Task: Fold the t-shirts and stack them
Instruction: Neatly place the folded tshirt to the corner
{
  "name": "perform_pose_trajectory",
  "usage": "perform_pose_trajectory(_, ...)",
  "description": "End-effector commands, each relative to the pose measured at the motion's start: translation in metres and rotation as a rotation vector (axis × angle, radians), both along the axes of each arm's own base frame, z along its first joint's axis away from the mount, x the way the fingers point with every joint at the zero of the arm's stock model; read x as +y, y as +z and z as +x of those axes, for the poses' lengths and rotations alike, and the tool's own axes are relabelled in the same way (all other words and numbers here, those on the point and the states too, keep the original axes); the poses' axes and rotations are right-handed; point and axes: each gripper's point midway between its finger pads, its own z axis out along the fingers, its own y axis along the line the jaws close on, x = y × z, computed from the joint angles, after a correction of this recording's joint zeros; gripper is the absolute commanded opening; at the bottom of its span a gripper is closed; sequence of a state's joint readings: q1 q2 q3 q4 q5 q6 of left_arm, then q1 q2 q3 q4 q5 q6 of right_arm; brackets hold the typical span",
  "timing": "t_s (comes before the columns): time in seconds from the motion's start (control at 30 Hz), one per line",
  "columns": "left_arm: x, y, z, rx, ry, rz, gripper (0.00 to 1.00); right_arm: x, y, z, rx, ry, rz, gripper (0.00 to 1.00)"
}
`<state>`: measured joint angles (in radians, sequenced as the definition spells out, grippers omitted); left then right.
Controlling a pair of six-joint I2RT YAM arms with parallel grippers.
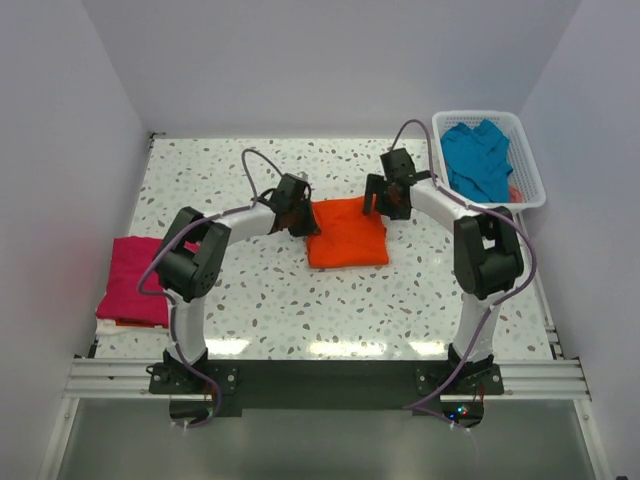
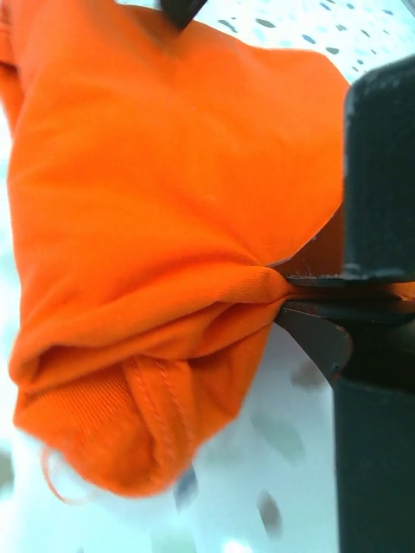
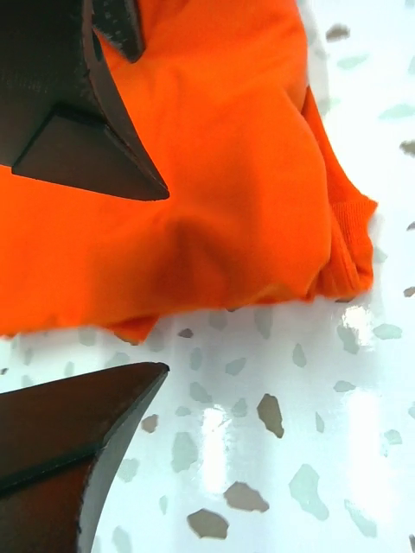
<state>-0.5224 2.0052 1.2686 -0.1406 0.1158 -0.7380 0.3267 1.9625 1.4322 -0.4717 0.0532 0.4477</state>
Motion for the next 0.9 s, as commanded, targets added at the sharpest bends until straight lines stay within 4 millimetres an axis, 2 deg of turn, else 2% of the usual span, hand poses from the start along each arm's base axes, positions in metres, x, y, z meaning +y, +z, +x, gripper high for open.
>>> perform_pose_trajectory(0.0,0.049,0.041,0.021,-0.009,0.220,0.009,0.00,0.005,0.075,0.005,-0.137,0.013,0.065,0.79)
perform_pose_trajectory(0.03,0.065,0.057,0.029,-0.027,0.272,-0.006,0.00,0.004,0.079,0.003,-0.142,0.014,0.065,0.79)
perform_pose_trajectory(0.1,0.091,0.068,0.032,-0.027,0.341,0.022,0.00,0.005,0.090,-0.003,-0.163,0.022,0.084,0.79)
perform_pose_trajectory(0.13,0.116,0.080,0.040,-0.045,0.413,0.034,0.00,0.004,0.093,-0.004,-0.168,0.026,0.083,0.79)
perform_pose_trajectory(0.17,0.130,0.083,0.041,-0.037,0.453,0.046,0.00,0.004,0.097,-0.006,-0.173,0.026,0.087,0.79)
perform_pose_trajectory(0.2,0.158,0.082,0.040,-0.003,0.519,0.067,0.00,0.003,0.102,-0.010,-0.183,0.029,0.091,0.79)
perform_pose_trajectory(0.23,0.174,0.087,0.035,0.019,0.560,0.077,0.00,0.004,0.109,-0.014,-0.196,0.037,0.104,0.79)
perform_pose_trajectory(0.27,0.187,0.090,0.039,0.012,0.594,0.072,0.00,0.004,0.110,-0.013,-0.199,0.034,0.107,0.79)
perform_pose_trajectory(0.3,0.202,0.090,0.034,0.041,0.624,0.085,0.00,0.004,0.109,-0.016,-0.200,0.034,0.109,0.79)
perform_pose_trajectory(0.33,0.229,0.097,0.036,0.043,0.683,0.076,0.00,0.007,0.118,-0.018,-0.217,0.048,0.132,0.79)
perform_pose_trajectory(0.37,0.243,0.100,0.035,0.047,0.706,0.076,0.00,0.009,0.120,-0.020,-0.219,0.053,0.138,0.79)
perform_pose_trajectory(0.43,0.283,0.109,0.031,0.053,0.784,0.080,0.00,0.011,0.122,-0.024,-0.221,0.061,0.144,0.79)
perform_pose_trajectory(0.47,0.295,0.113,0.028,0.057,0.810,0.083,0.00,0.013,0.123,-0.025,-0.224,0.065,0.145,0.79)
perform_pose_trajectory(0.5,0.318,0.114,0.022,0.075,0.863,0.085,0.00,0.014,0.123,-0.026,-0.225,0.068,0.148,0.79)
perform_pose_trajectory(0.57,0.337,0.123,0.014,0.070,0.904,0.081,0.00,0.017,0.124,-0.028,-0.225,0.076,0.156,0.79)
perform_pose_trajectory(0.6,0.354,0.126,0.010,0.064,0.941,0.077,0.00,0.018,0.123,-0.029,-0.224,0.077,0.158,0.79)
perform_pose_trajectory(0.67,0.366,0.136,0.004,0.044,0.959,0.064,0.00,0.022,0.123,-0.030,-0.224,0.088,0.157,0.79)
perform_pose_trajectory(0.7,0.380,0.139,0.000,0.041,0.989,0.061,0.00,0.024,0.124,-0.030,-0.225,0.090,0.158,0.79)
perform_pose_trajectory(0.87,0.406,0.165,-0.012,-0.010,1.036,0.048,0.00,0.033,0.127,-0.032,-0.224,0.107,0.159,0.79)
